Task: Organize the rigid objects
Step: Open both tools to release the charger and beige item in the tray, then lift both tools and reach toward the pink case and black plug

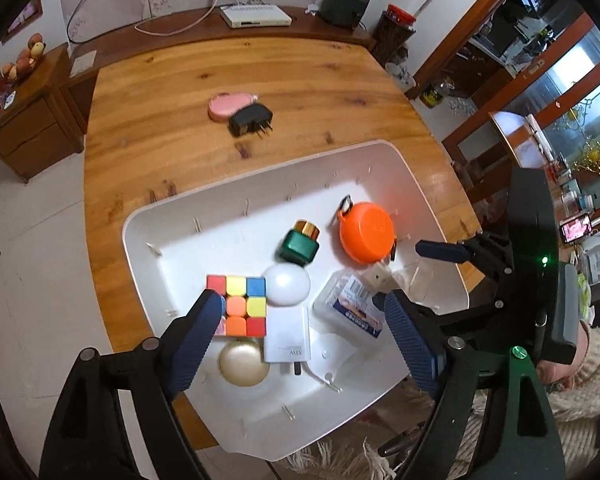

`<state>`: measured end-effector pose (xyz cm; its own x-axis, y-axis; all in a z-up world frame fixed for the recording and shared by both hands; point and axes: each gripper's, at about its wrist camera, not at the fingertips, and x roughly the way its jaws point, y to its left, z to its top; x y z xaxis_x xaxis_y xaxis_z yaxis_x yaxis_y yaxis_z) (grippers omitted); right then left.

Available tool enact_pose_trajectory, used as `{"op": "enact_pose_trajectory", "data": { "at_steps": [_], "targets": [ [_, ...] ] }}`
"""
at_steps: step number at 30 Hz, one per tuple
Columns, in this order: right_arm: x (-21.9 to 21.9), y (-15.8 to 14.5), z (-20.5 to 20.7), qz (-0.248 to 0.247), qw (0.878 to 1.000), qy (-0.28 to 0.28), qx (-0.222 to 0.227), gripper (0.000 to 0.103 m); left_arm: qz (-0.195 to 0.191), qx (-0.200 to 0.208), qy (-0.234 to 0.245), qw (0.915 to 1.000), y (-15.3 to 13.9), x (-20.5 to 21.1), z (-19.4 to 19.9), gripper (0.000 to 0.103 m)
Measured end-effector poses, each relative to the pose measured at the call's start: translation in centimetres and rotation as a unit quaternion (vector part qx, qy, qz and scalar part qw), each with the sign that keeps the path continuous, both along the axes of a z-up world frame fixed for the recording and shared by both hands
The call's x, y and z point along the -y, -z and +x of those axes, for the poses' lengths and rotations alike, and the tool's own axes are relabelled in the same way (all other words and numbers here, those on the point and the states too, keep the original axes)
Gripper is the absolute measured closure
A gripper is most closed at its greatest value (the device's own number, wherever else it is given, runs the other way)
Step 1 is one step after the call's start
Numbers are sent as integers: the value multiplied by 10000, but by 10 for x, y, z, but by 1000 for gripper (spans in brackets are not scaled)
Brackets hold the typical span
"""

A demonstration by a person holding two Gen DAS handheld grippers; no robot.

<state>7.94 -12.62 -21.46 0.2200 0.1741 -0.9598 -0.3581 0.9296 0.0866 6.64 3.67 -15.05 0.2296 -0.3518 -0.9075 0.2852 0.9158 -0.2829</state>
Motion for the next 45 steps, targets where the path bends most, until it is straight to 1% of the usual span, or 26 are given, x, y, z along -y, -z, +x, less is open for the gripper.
{"op": "enact_pose_trajectory", "data": {
  "at_steps": [4,8,12,18,21,23,26,28,30,31,32,33,37,40,41,42,45],
  "targets": [
    [0,-6,4,44,10000,30,10,27,37,110,27,9999,-11,1,6,17],
    [0,-15,13,81,9999,61,36,27,138,314,129,9993,-25,5,10,17],
    [0,-30,26,38,9998,81,204,27,264,564,221,9978,-42,12,18,17],
    [3,-62,49,30,9987,156,484,27,711,1013,349,9917,-68,17,34,17],
    [3,-82,63,-63,9974,166,695,27,893,1212,380,9879,-80,16,49,17],
    [2,-95,72,-102,9963,180,835,27,995,1330,347,9855,-89,15,61,17],
    [-2,-114,88,-122,9945,141,1034,27,1006,1487,220,9835,-102,9,82,17],
    [-6,-125,101,-212,9922,125,1220,27,964,1515,34,9837,-110,3,101,17],
    [-11,-129,114,-275,9909,91,1316,27,822,1525,-159,9847,-115,-4,121,17],
    [-13,-129,121,-320,9906,105,1328,26,789,1532,-237,9848,-115,-7,128,17],
    [-14,-127,128,-358,9907,133,1308,22,774,1543,-331,9844,-115,-9,138,17],
    [-16,-123,139,-328,9916,160,1240,21,783,1538,-394,9842,-114,-11,145,17],
    [-19,-100,176,18,9964,161,828,21,819,1366,-642,9852,-99,-16,177,17],
    [-26,-72,206,38,9984,72,552,21,1010,1241,-943,9826,-80,-20,203,17],
    [-29,-63,214,55,9989,27,466,21,1064,1198,-1026,9817,-76,-20,205,17],
    [-33,-51,225,51,9993,-15,359,21,1123,1078,-1199,9805,-65,-25,217,17],
    [-46,-18,249,44,9999,-113,58,21,1104,772,-1569,9784,-45,-38,236,17]
  ]
}}
